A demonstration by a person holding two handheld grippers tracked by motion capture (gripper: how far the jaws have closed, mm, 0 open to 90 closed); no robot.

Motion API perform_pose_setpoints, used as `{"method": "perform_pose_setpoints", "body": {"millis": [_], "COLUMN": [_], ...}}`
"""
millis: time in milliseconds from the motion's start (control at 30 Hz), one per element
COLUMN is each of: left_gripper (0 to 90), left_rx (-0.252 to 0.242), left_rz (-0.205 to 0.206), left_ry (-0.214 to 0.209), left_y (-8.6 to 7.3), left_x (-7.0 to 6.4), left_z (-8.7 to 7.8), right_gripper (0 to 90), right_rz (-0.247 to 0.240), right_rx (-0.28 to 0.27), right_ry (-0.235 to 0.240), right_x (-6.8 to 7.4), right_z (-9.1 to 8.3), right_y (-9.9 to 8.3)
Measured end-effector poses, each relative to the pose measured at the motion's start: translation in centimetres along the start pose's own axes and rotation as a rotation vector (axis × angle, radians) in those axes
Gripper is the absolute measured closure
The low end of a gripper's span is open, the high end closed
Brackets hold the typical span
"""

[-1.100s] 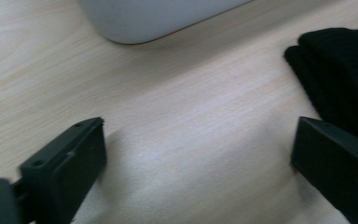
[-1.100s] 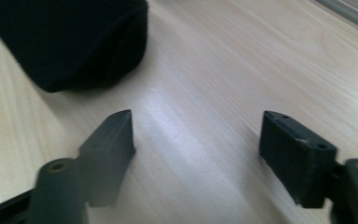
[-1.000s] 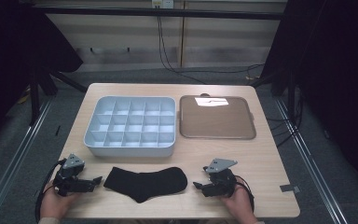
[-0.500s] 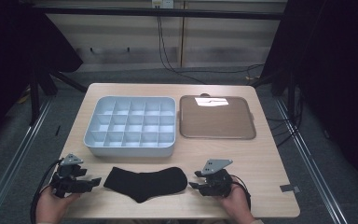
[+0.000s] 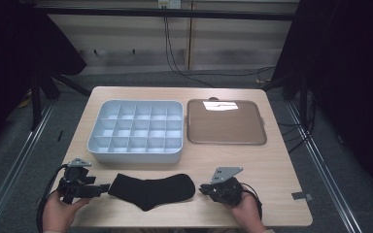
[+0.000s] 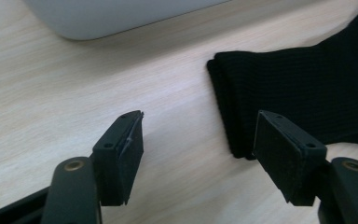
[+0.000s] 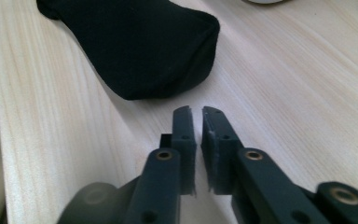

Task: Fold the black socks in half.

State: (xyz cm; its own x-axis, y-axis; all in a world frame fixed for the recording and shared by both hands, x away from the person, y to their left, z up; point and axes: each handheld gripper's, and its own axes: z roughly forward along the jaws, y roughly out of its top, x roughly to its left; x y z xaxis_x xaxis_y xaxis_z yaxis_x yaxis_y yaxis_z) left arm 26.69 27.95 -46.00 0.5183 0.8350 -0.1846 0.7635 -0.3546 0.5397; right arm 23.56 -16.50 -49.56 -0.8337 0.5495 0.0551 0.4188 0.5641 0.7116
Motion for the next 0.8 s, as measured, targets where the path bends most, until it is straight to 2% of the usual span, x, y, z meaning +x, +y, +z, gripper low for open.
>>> {"method": "perform_pose_setpoints", "body": {"millis": [67, 267, 367, 667, 733, 800], "left_gripper": [34.2, 35.1, 36.3, 41.2, 42.4, 46.5], "left_rx": [0.010, 0.026, 0.031, 0.063, 0.055, 0.052], "left_rz": [0.015, 0.025, -0.006, -0.015, -0.025, -0.033], "left_ry": [-0.020, -0.029, -0.032, -0.027, -0.016, -0.027], "left_y": [0.3, 0.4, 0.2, 0.2, 0.3, 0.4], "left_x": [-0.6, -1.3, -1.3, -1.3, -1.1, -1.0], "left_z": [-0.1, 0.2, 0.4, 1.1, 1.4, 1.4], "right_gripper": [90.0, 90.0, 90.0, 90.0, 90.0, 90.0], "right_rz": [-0.001, -0.016, -0.023, -0.031, -0.036, -0.035], "right_rx": [-0.001, 0.020, 0.026, 0.023, 0.021, 0.020], "right_ry": [0.015, 0.035, 0.038, 0.042, 0.044, 0.044], "right_x": [0.0, 0.2, 0.5, 0.7, 0.8, 0.9], "right_z": [0.1, 0.5, 0.7, 1.0, 1.1, 1.2], "right_y": [0.1, 0.3, 0.2, 0.4, 0.5, 0.5]}}
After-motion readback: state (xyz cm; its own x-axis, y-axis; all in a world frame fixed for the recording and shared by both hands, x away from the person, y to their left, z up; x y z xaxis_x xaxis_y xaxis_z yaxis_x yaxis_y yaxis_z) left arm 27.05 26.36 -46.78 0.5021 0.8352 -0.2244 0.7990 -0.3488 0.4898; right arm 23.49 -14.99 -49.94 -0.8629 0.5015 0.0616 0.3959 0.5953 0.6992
